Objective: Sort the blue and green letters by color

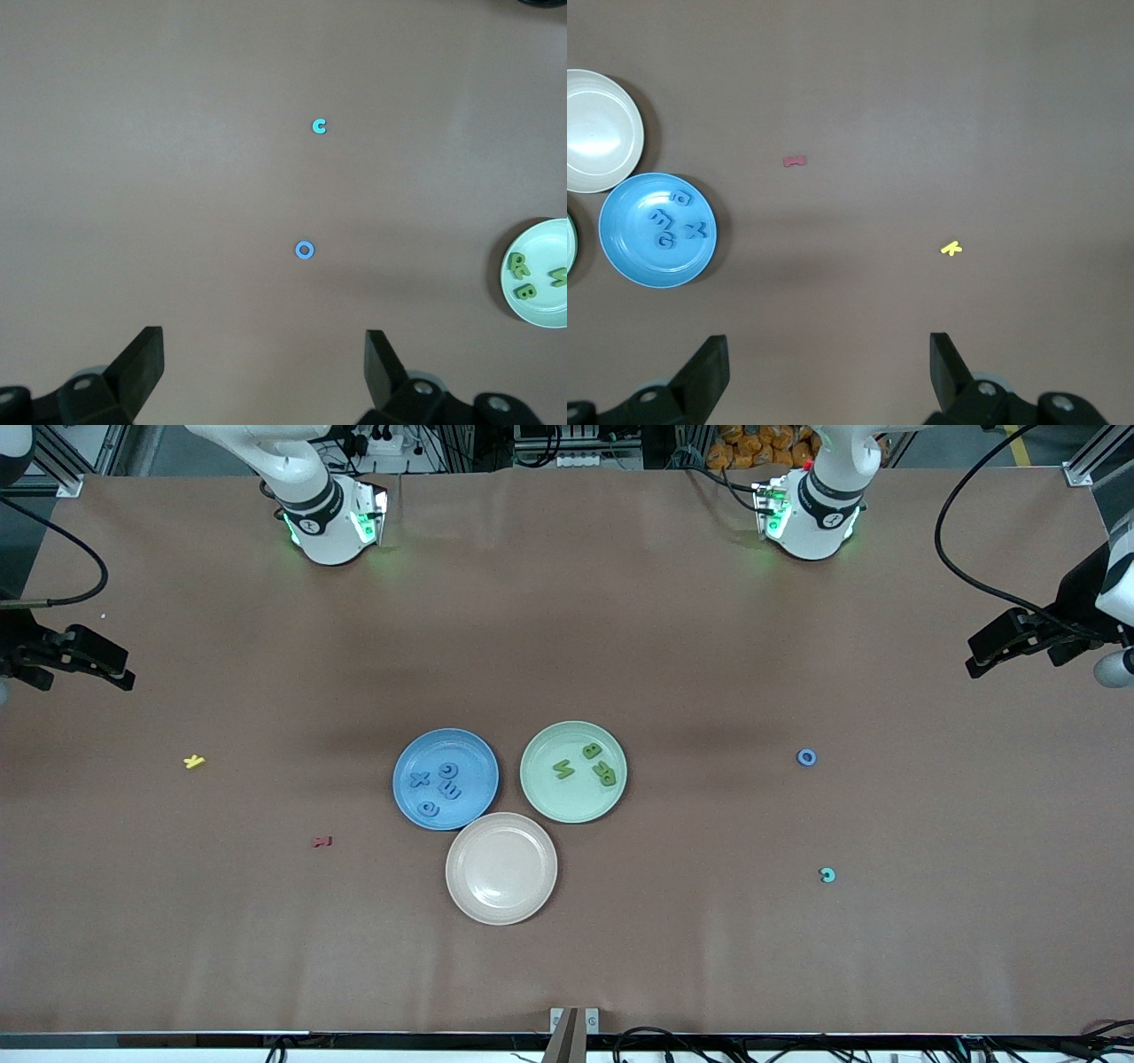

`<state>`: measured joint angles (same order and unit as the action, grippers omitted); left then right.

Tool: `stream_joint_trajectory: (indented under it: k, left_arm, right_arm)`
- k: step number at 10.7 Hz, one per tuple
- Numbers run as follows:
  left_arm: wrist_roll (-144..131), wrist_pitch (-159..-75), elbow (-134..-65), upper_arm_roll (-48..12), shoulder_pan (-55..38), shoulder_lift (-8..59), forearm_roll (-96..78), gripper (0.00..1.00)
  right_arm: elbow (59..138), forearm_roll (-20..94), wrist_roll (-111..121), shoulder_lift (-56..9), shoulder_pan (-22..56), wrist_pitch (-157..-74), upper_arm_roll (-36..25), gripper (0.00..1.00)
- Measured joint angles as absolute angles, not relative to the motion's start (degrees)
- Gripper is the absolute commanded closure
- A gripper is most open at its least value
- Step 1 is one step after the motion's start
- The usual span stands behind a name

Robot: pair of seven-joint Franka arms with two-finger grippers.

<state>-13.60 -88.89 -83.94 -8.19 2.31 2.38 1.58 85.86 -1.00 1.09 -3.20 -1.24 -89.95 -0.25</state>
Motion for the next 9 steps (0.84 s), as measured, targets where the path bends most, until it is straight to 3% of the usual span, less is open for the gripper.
stream_joint_trajectory:
  k: [9]
  left_arm:
    - [-10.21, -88.89, -83.69, -8.78, 1.98, 1.72, 1.58, 0.0]
  right_arm:
    - [86.02, -0.97, 1.09, -3.24, -1.24, -89.82, -0.18, 0.0]
